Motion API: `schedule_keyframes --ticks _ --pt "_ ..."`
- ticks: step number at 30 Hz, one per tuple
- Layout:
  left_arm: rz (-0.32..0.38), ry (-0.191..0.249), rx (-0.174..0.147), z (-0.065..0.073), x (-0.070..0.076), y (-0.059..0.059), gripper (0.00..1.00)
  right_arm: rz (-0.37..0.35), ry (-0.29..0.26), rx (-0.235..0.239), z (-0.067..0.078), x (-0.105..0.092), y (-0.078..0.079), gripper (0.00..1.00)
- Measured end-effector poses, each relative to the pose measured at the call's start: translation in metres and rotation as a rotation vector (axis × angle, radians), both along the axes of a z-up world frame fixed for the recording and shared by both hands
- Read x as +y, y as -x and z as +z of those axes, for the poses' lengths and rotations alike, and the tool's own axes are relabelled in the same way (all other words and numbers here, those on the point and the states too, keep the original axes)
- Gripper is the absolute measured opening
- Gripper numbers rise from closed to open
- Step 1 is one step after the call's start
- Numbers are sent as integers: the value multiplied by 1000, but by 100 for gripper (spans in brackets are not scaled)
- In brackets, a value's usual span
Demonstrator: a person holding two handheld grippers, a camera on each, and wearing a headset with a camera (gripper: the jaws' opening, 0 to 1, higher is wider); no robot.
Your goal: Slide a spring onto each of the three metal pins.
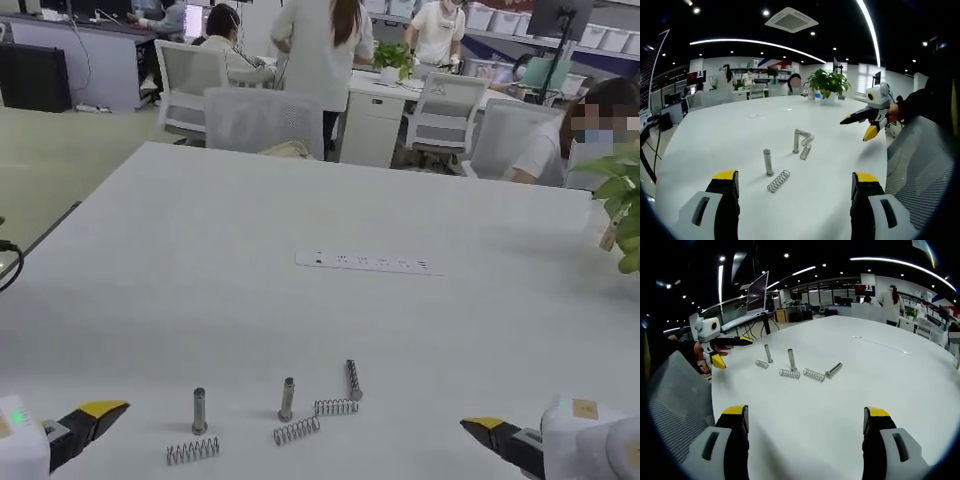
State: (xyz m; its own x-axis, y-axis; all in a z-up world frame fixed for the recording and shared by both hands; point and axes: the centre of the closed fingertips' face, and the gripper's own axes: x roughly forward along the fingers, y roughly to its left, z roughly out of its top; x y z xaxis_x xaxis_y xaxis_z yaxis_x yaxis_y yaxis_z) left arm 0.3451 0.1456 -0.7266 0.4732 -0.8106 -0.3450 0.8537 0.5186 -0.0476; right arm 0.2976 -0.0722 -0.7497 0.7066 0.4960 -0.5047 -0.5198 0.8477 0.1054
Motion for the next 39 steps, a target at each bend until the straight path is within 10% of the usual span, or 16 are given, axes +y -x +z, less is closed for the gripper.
schedule_keyframes --ticks 25,39 --pt "24 13 6 -6 0 -5 91 26 4 28 -5 6 2 88" --pt "31 22 11 -7 3 -3 91 15 35 3 6 8 -29 83"
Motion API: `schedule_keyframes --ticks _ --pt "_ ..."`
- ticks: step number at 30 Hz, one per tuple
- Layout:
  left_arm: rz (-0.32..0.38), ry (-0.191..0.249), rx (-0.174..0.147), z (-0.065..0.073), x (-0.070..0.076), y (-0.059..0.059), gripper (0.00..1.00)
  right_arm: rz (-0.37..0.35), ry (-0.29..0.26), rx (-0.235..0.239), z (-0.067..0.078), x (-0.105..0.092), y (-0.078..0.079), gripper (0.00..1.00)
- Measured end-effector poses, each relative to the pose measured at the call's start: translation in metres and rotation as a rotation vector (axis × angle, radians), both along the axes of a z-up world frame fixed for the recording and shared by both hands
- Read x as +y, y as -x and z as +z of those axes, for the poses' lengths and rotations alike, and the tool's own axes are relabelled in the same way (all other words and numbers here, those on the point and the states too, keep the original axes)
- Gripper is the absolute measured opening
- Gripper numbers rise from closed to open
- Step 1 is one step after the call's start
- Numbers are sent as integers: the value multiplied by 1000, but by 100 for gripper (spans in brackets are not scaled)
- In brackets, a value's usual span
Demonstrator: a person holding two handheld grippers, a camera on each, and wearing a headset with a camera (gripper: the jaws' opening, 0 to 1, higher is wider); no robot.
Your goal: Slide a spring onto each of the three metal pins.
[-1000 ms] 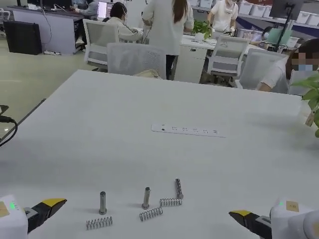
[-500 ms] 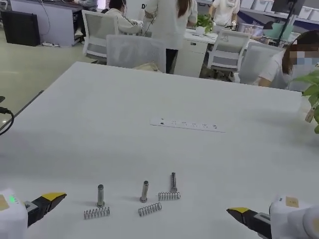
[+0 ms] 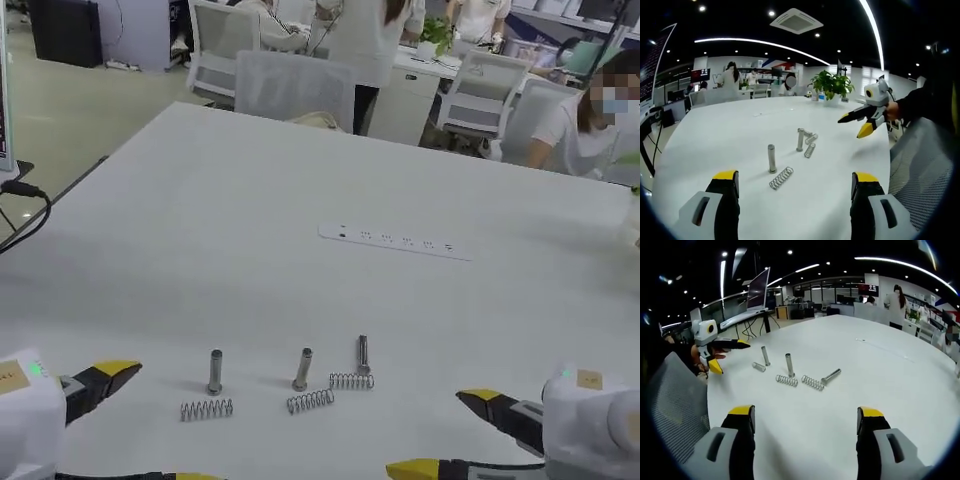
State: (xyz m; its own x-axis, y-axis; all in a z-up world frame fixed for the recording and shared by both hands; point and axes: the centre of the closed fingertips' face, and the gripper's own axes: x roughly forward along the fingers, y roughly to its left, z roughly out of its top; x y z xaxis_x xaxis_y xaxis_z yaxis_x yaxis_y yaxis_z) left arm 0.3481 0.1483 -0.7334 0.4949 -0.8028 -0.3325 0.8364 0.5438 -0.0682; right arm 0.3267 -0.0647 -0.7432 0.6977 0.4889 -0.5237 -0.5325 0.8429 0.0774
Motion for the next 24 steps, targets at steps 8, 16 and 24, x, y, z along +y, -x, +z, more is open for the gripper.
schedule_keyframes --ticks 8,16,24 --pt "-5 -1 -6 2 -1 -2 91 -20 8 -12 7 -3 -26 79" --pt "4 4 0 1 1 0 91 -13 33 -11 10 -2 -48 78" --pt "4 10 3 0 2 1 90 -12 39 -6 9 3 -57 76"
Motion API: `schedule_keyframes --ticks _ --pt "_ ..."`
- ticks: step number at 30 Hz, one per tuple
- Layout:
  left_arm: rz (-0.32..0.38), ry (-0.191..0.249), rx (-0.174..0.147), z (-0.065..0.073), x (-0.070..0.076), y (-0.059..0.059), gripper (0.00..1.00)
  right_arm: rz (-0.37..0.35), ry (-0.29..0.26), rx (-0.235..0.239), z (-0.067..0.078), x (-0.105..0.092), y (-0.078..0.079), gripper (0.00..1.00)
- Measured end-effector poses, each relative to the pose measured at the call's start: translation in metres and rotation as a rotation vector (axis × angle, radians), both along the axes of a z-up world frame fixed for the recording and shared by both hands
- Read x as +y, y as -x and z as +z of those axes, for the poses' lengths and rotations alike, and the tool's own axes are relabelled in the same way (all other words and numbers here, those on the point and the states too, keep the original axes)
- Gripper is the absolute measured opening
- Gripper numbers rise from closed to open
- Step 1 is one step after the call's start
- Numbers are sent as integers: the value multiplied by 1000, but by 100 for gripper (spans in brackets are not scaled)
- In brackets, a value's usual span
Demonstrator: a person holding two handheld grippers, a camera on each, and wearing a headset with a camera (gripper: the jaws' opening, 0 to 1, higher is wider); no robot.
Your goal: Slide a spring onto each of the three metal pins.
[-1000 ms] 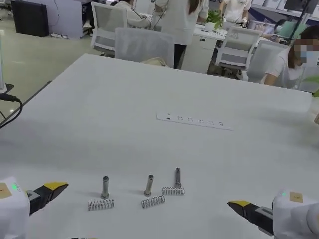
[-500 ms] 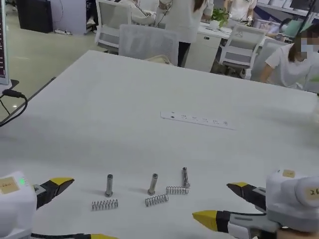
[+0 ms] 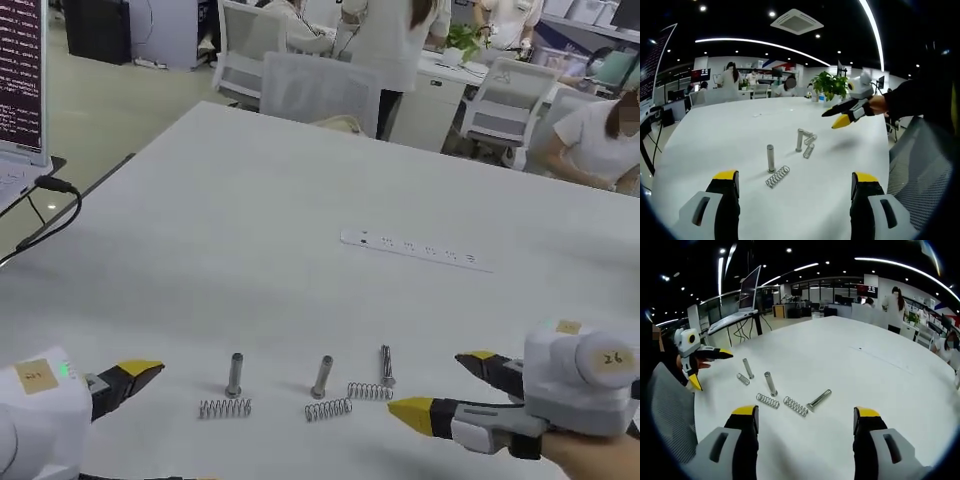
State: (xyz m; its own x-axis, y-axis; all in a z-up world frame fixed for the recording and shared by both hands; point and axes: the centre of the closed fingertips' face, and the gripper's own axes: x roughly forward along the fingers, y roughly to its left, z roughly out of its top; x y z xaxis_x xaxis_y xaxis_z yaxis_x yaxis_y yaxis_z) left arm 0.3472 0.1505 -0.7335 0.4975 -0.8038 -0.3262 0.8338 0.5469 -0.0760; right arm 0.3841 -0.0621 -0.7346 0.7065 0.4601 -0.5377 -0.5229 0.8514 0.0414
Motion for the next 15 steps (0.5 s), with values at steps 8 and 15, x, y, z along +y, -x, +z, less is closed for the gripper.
schedule_keyframes --ticks 8,15 --pt "-6 3 -2 -1 0 0 90 4 14 9 -2 7 -6 72" --pt "-5 8 -2 -1 -1 0 90 -10 29 27 -2 4 -16 68"
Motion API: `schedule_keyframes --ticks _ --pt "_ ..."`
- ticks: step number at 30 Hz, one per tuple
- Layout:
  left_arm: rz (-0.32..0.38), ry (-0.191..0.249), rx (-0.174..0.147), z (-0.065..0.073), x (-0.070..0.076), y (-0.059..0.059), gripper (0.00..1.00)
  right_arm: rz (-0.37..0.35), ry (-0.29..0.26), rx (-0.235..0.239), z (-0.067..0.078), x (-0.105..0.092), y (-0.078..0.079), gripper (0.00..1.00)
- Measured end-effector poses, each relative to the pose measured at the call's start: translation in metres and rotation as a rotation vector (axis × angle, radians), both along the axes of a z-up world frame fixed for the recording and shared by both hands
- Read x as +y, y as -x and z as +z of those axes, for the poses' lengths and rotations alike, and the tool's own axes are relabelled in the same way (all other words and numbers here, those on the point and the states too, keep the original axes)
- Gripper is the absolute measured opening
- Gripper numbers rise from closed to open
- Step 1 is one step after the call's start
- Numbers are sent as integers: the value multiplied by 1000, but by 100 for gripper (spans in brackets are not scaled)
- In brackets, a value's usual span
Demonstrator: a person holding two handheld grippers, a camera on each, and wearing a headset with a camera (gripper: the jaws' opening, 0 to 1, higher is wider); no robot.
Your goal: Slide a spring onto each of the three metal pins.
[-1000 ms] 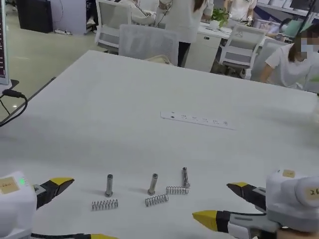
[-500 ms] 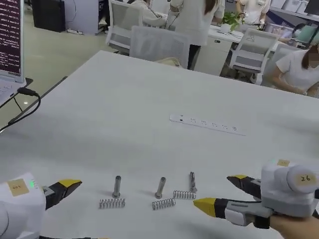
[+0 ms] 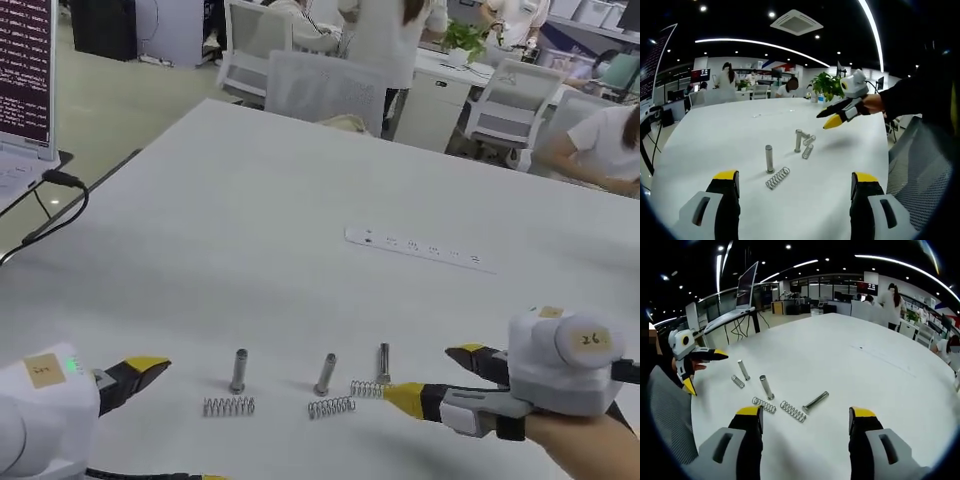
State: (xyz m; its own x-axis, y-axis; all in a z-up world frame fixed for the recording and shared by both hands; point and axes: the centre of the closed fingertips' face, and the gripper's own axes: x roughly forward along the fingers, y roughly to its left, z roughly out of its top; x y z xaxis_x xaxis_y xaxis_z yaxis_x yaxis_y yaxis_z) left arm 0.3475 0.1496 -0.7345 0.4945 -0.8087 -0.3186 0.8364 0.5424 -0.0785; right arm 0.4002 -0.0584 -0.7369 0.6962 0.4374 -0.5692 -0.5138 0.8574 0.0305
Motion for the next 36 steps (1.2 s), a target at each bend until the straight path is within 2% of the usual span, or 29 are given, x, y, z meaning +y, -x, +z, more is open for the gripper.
schedule_keyframes --ticks 12,19,24,36 --pt "-5 5 4 -1 -3 2 89 -3 42 40 -5 -1 -13 61" --pt "-4 8 4 -1 -4 2 89 -3 69 43 -5 -2 -22 59" --pt "-4 8 3 0 -4 3 89 -15 96 62 -9 -6 -30 57" --pt "0 11 5 -1 -4 2 89 -11 145 98 -17 -3 -42 51"
